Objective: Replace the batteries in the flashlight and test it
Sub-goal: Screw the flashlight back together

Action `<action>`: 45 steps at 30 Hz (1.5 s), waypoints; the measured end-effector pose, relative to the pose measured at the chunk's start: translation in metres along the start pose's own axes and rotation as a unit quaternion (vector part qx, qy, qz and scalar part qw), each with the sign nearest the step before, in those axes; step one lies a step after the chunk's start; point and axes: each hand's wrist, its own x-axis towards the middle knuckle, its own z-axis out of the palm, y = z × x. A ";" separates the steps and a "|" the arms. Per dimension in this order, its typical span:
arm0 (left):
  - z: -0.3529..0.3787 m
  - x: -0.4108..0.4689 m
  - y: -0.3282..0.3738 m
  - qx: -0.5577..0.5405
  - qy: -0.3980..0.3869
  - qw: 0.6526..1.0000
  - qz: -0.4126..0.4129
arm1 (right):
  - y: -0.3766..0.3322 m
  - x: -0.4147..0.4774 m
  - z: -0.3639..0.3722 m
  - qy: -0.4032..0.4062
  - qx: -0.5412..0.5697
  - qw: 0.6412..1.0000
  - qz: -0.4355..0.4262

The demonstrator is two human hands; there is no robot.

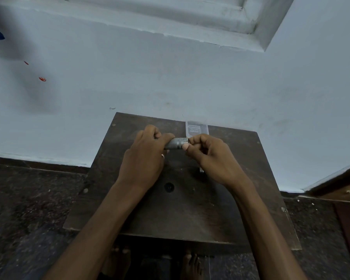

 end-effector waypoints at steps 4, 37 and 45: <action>0.002 -0.001 0.002 0.002 -0.013 1.000 0.018 | 0.001 0.001 -0.001 0.021 -0.045 0.999 0.006; -0.001 -0.002 0.004 -0.009 -0.009 1.000 0.015 | -0.003 0.000 0.011 0.047 -0.071 0.996 -0.001; 0.000 0.000 0.005 0.002 0.003 1.000 0.013 | -0.004 0.001 0.013 0.033 0.104 0.990 0.092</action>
